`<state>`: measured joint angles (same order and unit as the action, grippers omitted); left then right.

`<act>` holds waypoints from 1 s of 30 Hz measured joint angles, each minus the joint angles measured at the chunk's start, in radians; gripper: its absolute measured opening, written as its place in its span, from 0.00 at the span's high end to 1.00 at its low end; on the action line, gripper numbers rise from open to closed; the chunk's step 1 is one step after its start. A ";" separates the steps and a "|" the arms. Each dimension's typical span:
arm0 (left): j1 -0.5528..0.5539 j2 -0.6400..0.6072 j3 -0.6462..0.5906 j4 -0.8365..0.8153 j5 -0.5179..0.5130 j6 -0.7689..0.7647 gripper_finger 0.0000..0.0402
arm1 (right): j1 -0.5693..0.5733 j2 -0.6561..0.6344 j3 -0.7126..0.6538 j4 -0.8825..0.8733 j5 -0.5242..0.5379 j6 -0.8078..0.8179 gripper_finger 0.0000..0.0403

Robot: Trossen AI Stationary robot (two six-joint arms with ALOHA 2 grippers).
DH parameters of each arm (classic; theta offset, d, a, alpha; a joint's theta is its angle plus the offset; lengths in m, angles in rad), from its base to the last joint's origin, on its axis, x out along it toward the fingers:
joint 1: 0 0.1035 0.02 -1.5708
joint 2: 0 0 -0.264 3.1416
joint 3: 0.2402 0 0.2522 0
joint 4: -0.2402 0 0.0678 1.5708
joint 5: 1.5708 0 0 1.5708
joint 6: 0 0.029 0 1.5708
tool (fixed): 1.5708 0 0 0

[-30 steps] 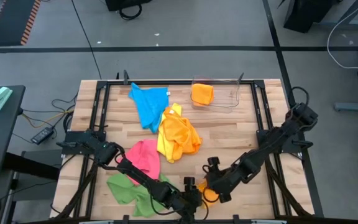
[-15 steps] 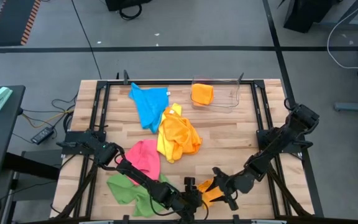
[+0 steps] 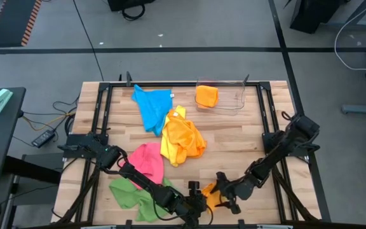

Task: Fold microfiber towels
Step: Fold the right orange microfiber cloth

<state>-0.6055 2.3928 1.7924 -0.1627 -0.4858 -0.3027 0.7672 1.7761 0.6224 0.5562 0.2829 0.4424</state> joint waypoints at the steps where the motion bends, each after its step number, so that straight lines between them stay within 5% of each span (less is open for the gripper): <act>1: 0.000 0.000 0.000 0.000 0.000 0.000 0.53 | -0.007 0.001 0.000 -0.001 0.001 -0.002 0.25; 16: 0.000 -0.001 0.000 0.011 0.000 0.031 0.55 | 0.010 0.029 0.005 -0.095 0.009 0.018 0.22; 24: -0.030 -0.005 0.001 0.091 -0.070 0.242 0.56 | 0.010 -0.011 0.024 -0.113 0.000 -0.037 0.22; 30: -0.036 -0.006 0.001 0.087 -0.092 0.379 0.48 | 0.010 -0.086 0.040 -0.201 0.002 -0.039 0.22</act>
<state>-0.6415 2.3863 1.7931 -0.0754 -0.5779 0.0762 0.7769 1.6905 0.6628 0.3555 0.2844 0.4032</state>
